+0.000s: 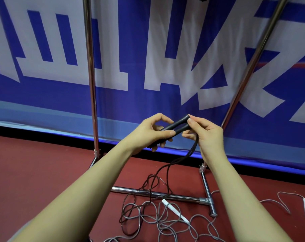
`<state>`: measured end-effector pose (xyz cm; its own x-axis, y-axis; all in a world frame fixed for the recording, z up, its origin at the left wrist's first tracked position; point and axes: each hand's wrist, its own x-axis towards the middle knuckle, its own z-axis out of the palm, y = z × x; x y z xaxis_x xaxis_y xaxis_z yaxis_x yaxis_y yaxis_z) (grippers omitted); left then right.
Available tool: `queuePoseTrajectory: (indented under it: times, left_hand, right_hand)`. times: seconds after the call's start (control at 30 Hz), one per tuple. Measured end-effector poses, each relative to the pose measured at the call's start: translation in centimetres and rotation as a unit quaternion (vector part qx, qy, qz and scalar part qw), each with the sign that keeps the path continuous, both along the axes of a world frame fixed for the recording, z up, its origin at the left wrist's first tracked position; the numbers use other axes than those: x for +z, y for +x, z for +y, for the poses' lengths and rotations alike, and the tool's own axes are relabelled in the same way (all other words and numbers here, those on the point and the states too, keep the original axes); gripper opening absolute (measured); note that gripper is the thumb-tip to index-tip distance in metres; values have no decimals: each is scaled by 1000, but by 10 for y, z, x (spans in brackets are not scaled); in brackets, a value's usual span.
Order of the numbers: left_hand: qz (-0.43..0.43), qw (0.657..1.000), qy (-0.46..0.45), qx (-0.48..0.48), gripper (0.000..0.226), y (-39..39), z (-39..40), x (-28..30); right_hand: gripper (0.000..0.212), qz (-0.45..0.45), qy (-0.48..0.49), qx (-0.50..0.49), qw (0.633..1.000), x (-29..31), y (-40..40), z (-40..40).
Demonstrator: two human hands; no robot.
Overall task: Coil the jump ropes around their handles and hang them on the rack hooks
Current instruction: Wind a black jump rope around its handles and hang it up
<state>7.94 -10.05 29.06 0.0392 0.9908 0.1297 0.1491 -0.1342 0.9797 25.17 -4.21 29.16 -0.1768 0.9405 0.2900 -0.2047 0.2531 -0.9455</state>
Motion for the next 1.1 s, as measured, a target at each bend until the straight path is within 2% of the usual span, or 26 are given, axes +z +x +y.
queuePoseTrajectory:
  times: [0.3,0.4,0.63,0.9,1.1]
  left_hand:
    - [-36,998,-39,-43,42,2,2,-1]
    - [-23,998,-51,-39,41,4,3,-1]
    - [-23,1000,9,3,32,6,1,-1]
    - [6,998,-59,-38,34,0,3,2]
    - [-53,998,-18,-10,34,5,5,-2]
  right_hand:
    - [13,-10,9,4,1000,-3,4,3]
    - [12,-1,-6,0,1000,-6,3,4]
    - [13,-23,12,-1,1000,-3,6,6]
    - [13,-31,-1,-2,1000,-10,2,5]
    - [14,-29,-23,7,999,-8,3,10]
